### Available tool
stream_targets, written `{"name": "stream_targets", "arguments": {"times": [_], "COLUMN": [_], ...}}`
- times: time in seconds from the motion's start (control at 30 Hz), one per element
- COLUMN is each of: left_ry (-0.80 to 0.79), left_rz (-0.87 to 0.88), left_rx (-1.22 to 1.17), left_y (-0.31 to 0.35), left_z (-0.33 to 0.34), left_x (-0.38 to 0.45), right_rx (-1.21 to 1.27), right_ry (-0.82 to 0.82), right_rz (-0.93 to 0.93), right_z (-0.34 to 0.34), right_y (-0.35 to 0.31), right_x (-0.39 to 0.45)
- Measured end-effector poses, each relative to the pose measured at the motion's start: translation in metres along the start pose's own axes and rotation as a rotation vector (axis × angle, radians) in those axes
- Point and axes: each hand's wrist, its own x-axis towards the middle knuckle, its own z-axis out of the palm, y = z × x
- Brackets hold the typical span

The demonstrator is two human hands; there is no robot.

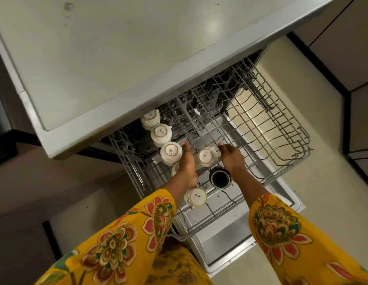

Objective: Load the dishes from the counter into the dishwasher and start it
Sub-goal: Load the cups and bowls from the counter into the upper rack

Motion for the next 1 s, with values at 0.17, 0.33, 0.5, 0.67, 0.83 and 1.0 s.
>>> {"name": "stream_targets", "arguments": {"times": [0.17, 0.33, 0.5, 0.67, 0.83, 1.0], "left_ry": [-0.080, -0.043, -0.030, -0.032, -0.058, -0.068], "left_rz": [0.061, 0.153, 0.244, 0.346, 0.478, 0.594], "left_rx": [-0.034, -0.043, -0.071, -0.114, -0.156, -0.181], "left_y": [0.005, 0.014, 0.021, 0.027, 0.041, 0.059], "left_z": [-0.021, -0.060, -0.123, -0.193, -0.254, -0.290], "left_x": [-0.032, -0.060, -0.092, -0.136, -0.175, -0.211], "right_rx": [0.034, -0.050, -0.115, -0.080, -0.026, 0.232], "right_ry": [0.005, -0.084, -0.179, -0.240, -0.261, -0.287], "right_rz": [-0.028, -0.096, -0.175, -0.266, -0.415, -0.448], "right_z": [0.010, 0.040, 0.081, 0.124, 0.157, 0.171], "right_y": [-0.017, -0.041, -0.062, -0.094, -0.138, -0.177], "right_x": [-0.033, -0.080, -0.143, -0.207, -0.268, -0.303]}}
